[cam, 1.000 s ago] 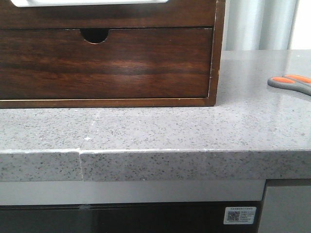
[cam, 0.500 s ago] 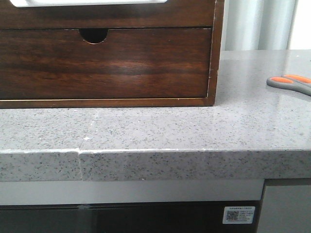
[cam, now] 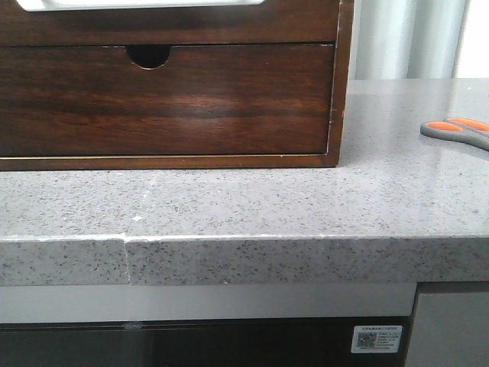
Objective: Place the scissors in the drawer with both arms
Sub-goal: 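Hook the white drawer handle with the left gripper and pull outward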
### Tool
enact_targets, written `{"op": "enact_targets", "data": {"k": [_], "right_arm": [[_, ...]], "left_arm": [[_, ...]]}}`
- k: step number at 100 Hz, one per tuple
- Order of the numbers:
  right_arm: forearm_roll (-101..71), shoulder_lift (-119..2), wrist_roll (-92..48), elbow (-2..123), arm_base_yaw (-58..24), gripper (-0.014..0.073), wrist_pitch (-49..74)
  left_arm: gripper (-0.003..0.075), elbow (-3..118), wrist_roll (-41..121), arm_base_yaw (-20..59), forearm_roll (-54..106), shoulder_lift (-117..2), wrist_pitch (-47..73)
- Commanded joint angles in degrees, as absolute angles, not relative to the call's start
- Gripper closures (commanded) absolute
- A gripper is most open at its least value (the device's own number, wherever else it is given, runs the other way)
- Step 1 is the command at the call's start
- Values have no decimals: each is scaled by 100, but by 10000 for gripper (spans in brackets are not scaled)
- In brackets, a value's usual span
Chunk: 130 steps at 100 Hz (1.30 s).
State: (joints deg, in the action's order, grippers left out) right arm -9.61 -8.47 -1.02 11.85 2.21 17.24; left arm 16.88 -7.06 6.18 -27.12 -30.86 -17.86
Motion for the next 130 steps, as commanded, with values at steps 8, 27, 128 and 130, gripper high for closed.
{"op": "enact_targets", "data": {"k": [8,27,128,130], "right_arm": [[-997,-947,-135,1352,216,639,1233],[-997,-947,-135,1352,216,639,1233],[-997,-947,-135,1352,216,639,1137],[-997,-947,-135,1352,216,639,1137]], "left_arm": [[453,1902,-736,1145,-4034,-3780,-2825],[453,2211,-392,1421,-5081,-4513,-2947],[453,3587,1843,1809,-5170,-6485,-3162],[453,3587,1843,1809,-5170,-6501,-3162]]}}
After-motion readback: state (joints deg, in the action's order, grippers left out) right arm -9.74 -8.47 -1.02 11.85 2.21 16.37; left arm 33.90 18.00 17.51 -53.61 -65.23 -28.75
